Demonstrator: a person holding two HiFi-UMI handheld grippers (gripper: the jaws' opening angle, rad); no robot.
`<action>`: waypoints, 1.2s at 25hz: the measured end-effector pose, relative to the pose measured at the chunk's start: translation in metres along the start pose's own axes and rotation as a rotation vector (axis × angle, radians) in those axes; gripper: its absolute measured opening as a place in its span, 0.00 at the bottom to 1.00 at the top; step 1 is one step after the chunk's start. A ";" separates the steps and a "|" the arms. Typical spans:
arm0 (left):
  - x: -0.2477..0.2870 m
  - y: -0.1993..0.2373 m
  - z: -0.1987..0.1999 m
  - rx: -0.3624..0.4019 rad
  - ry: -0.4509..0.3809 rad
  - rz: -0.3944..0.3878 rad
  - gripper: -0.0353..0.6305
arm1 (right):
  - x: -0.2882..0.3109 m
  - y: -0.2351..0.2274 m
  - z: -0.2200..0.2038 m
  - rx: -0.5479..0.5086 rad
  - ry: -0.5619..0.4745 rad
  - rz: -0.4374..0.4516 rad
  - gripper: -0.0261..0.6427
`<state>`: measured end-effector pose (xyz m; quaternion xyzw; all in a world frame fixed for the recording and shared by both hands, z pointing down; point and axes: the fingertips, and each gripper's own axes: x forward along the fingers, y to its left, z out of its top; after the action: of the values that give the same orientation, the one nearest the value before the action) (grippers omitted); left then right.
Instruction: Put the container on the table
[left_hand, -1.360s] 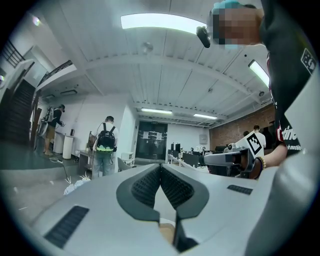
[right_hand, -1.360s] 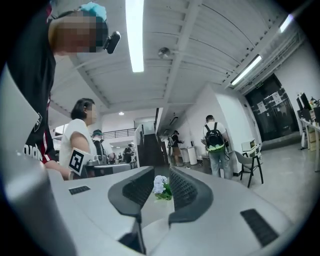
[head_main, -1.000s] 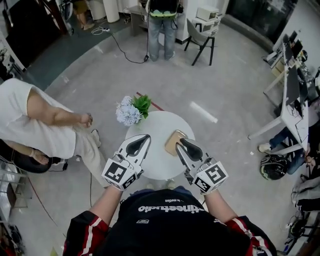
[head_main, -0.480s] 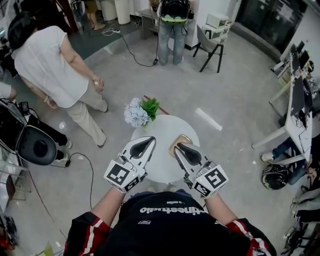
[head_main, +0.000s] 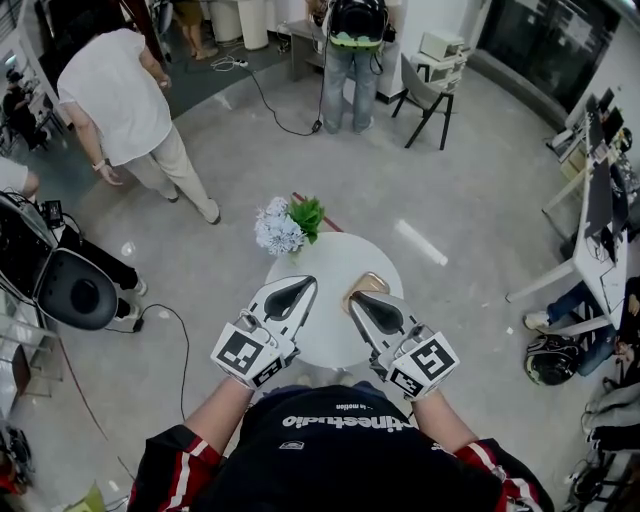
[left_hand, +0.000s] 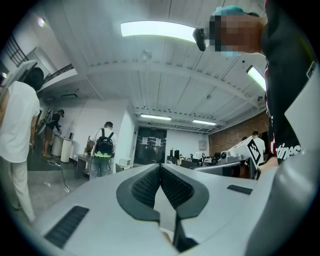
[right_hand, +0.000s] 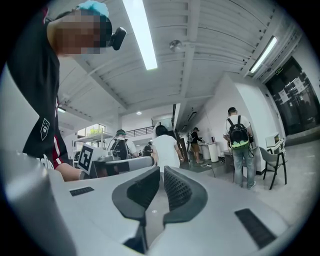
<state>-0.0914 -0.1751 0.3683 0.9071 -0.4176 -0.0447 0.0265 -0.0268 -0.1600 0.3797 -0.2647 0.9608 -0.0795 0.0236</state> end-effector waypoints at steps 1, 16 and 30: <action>0.000 0.000 0.002 -0.004 -0.003 -0.002 0.09 | 0.001 0.000 0.000 0.002 -0.001 0.000 0.10; 0.004 -0.010 0.011 -0.002 -0.009 -0.026 0.09 | -0.004 -0.001 0.008 -0.025 -0.012 -0.027 0.07; 0.003 -0.016 -0.002 -0.018 0.008 -0.033 0.09 | -0.012 -0.002 0.002 -0.028 -0.003 -0.056 0.06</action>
<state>-0.0774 -0.1673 0.3693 0.9137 -0.4023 -0.0453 0.0356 -0.0150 -0.1555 0.3785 -0.2918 0.9540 -0.0664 0.0190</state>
